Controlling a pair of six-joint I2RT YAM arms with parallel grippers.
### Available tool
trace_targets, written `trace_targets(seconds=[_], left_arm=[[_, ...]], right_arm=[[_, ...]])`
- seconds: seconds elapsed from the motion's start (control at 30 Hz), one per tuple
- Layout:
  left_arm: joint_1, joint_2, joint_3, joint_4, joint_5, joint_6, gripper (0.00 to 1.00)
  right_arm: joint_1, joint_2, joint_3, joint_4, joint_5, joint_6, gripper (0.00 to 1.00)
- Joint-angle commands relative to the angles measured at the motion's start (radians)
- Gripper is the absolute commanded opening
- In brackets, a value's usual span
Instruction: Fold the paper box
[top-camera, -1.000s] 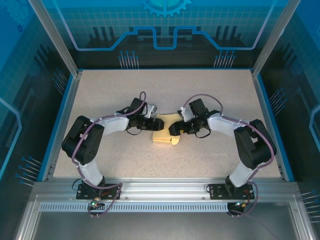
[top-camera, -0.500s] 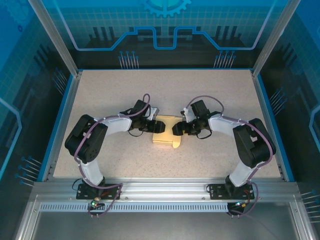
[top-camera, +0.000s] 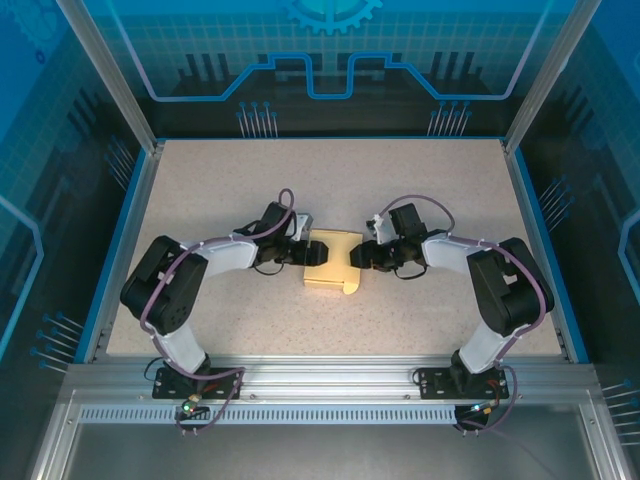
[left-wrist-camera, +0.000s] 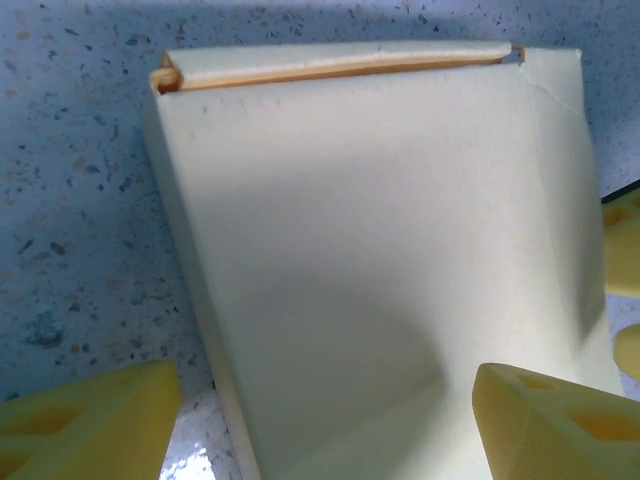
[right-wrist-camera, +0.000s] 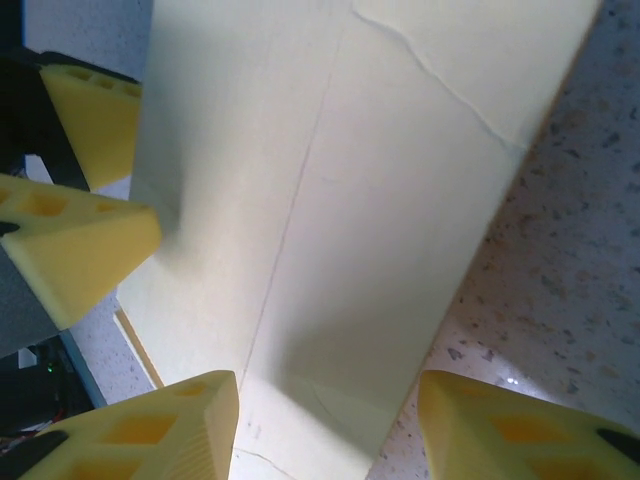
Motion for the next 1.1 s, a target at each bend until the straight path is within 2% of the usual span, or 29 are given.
trace_targets(seconds=[0.0,0.17,0.4,0.6,0.7,0.87,1.07], left_arm=[[0.019,-0.052,-0.03,0.041,0.011,-0.036,0.79],[0.03,-0.046,-0.043,0.047,0.022,-0.048,0.74],[0.03,-0.026,-0.058,0.073,0.054,-0.072,0.51],[0.029,-0.01,-0.066,0.084,0.059,-0.083,0.4],[0.03,-0.002,-0.066,0.084,0.059,-0.086,0.37],[0.029,0.005,-0.072,0.09,0.06,-0.091,0.34],[0.03,0.002,-0.09,0.12,0.07,-0.111,0.34]], right_arm=[[-0.014,0.011,-0.001,0.037,-0.041,0.014,0.49],[-0.014,0.024,0.004,0.057,-0.052,0.023,0.43],[-0.014,0.044,-0.002,0.096,-0.081,0.038,0.26],[-0.014,0.056,-0.015,0.122,-0.094,0.044,0.17],[-0.014,0.053,-0.021,0.141,-0.109,0.055,0.11],[-0.014,0.031,-0.033,0.165,-0.122,0.073,0.1],[-0.007,-0.015,-0.058,0.241,-0.153,0.134,0.03]])
